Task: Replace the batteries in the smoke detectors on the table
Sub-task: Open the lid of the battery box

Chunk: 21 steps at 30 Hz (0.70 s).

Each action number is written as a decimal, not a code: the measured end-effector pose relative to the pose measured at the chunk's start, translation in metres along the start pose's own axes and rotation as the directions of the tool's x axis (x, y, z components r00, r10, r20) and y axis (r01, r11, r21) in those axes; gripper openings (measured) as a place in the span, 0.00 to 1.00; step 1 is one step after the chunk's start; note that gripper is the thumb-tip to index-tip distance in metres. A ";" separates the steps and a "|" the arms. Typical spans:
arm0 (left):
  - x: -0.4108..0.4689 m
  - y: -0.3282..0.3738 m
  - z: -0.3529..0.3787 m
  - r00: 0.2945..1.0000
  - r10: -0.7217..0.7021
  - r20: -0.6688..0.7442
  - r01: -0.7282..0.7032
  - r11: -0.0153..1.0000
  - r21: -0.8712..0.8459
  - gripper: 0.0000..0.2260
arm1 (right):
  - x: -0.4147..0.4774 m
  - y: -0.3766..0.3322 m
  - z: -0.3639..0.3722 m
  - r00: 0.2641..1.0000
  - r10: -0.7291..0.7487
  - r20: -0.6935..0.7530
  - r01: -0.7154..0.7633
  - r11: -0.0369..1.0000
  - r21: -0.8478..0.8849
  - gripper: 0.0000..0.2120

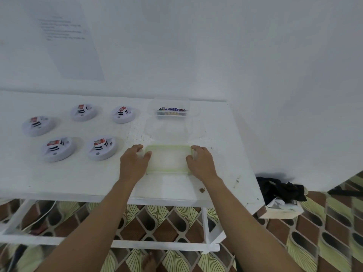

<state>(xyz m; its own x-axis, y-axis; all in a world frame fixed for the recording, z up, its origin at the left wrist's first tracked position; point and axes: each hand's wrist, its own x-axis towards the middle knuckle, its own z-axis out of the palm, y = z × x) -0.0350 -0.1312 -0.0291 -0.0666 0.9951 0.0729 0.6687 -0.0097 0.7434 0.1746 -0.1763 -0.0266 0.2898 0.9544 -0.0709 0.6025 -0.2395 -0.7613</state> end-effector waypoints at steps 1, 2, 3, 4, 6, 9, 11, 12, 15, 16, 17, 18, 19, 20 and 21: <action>0.000 0.001 -0.003 1.000 -0.006 0.026 0.006 1.000 -0.007 0.19 | 0.000 -0.002 -0.002 1.000 0.010 0.014 -0.010 1.000 -0.006 0.24; -0.001 0.001 -0.006 0.999 -0.002 0.051 0.003 1.000 -0.010 0.19 | 0.000 -0.004 -0.003 0.999 0.020 0.031 -0.019 1.000 -0.024 0.25; -0.001 0.001 -0.009 0.997 0.002 0.076 -0.001 1.000 -0.014 0.19 | -0.001 -0.007 -0.004 0.998 0.031 0.049 -0.028 0.998 -0.061 0.26; -0.001 0.001 -0.012 0.996 0.009 0.092 -0.006 1.000 -0.027 0.18 | -0.003 -0.010 -0.004 0.998 0.036 0.060 -0.028 0.992 -0.120 0.27; -0.002 -0.001 -0.021 0.994 0.035 0.102 -0.029 0.997 -0.065 0.18 | -0.006 -0.017 -0.001 1.000 0.001 0.020 0.003 0.975 -0.221 0.28; -0.005 -0.010 -0.040 0.992 0.111 0.056 -0.105 0.989 -0.106 0.14 | -0.012 -0.032 0.011 0.987 -0.145 -0.072 0.127 0.968 -0.214 0.25; -0.004 -0.023 -0.055 0.986 0.166 -0.028 -0.168 0.983 -0.071 0.12 | -0.015 -0.047 0.025 0.969 -0.245 -0.038 0.234 0.956 -0.176 0.24; -0.003 -0.033 -0.062 0.980 0.184 -0.082 -0.186 0.982 -0.028 0.12 | -0.016 -0.055 0.034 0.959 -0.284 0.004 0.281 0.947 -0.156 0.25; 0.006 -0.071 -0.083 0.960 0.191 -0.205 -0.171 0.979 0.114 0.12 | -0.014 -0.083 0.063 0.922 -0.364 0.131 0.377 0.922 -0.086 0.25; 0.010 -0.084 -0.090 0.960 0.174 -0.219 -0.146 0.980 0.139 0.12 | -0.012 -0.093 0.073 0.909 -0.385 0.159 0.399 0.915 -0.064 0.25; 0.013 -0.097 -0.098 0.965 0.143 -0.222 -0.109 0.981 0.158 0.13 | -0.010 -0.103 0.083 0.899 -0.397 0.185 0.412 0.910 -0.048 0.25; 0.017 -0.109 -0.105 0.972 0.107 -0.209 -0.068 0.980 0.188 0.14 | -0.008 -0.113 0.093 0.890 -0.401 0.216 0.417 0.908 -0.031 0.25; 0.021 -0.120 -0.112 0.979 0.091 -0.183 -0.046 0.971 0.233 0.15 | -0.004 -0.122 0.104 0.884 -0.395 0.250 0.412 0.911 -0.019 0.25; 0.024 -0.128 -0.117 0.986 0.088 -0.143 -0.042 0.955 0.294 0.15 | -0.001 -0.130 0.114 0.878 -0.386 0.283 0.406 0.914 -0.011 0.26; 0.029 -0.137 -0.122 0.991 0.092 -0.092 -0.054 0.933 0.355 0.16 | 0.003 -0.140 0.124 0.873 -0.372 0.316 0.396 0.918 -0.014 0.27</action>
<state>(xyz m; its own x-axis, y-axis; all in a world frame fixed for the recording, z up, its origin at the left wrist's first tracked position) -0.2191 -0.1132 -0.0474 -0.0728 0.9766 0.2024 0.8904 -0.0278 0.4544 -0.0012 -0.1177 -0.0007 -0.2058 0.9784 0.0180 0.6787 0.1560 -0.7177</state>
